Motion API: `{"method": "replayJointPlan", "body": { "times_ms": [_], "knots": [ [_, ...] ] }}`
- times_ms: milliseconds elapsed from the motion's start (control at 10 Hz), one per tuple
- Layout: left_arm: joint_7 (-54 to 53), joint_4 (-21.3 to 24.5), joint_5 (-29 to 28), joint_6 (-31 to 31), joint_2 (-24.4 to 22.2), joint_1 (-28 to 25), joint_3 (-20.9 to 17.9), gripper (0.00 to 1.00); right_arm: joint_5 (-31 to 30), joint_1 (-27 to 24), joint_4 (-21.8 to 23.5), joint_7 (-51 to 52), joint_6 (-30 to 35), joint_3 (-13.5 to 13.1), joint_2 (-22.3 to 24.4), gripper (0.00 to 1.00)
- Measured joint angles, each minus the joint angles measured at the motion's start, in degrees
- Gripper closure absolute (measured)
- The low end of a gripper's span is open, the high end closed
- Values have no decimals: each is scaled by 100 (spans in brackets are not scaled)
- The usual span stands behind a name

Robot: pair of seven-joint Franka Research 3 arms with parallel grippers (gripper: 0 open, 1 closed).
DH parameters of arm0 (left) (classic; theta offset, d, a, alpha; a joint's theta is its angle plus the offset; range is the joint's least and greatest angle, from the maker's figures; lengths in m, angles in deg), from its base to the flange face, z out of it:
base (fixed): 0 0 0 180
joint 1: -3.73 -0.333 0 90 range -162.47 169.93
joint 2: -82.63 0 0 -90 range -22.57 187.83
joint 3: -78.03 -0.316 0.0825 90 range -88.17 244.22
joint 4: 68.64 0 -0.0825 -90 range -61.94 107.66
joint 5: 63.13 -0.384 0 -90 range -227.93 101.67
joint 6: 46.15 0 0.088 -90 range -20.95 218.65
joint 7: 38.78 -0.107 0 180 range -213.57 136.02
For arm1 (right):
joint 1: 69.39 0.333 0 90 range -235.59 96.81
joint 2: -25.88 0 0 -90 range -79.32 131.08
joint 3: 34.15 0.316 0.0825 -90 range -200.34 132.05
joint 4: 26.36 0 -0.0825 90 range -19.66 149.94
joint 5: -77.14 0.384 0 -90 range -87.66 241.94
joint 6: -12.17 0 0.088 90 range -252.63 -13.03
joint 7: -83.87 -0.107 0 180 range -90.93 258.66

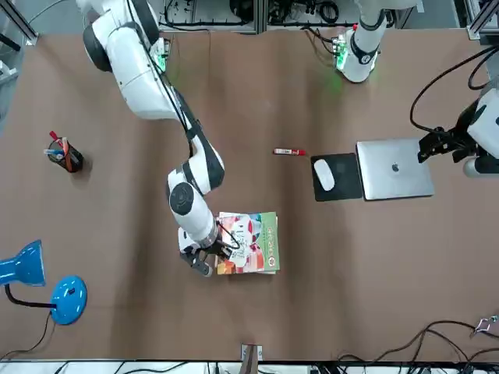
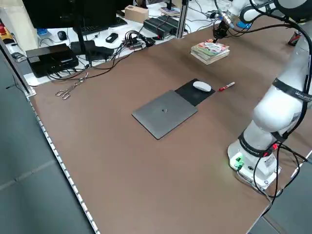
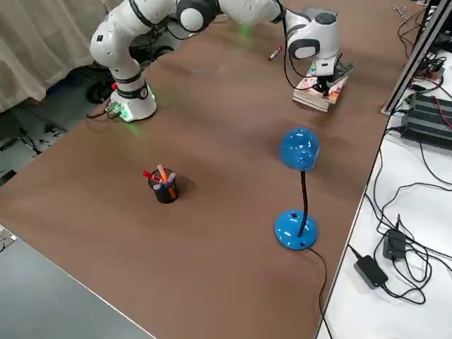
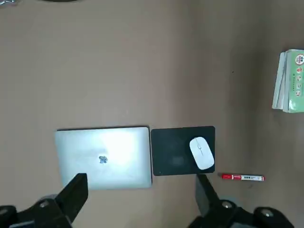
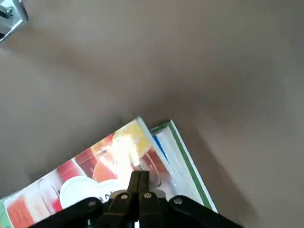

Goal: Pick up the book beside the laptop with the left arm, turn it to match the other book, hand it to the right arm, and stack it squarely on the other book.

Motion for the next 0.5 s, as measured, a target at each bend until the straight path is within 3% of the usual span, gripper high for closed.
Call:
{"method": "replayJointPlan", "body": {
  "times_ms": [500],
  "knots": [
    [0,0,0,0,0,0,0,0,-1,-1,230,-359,52,49,149,99]
  ]
}}
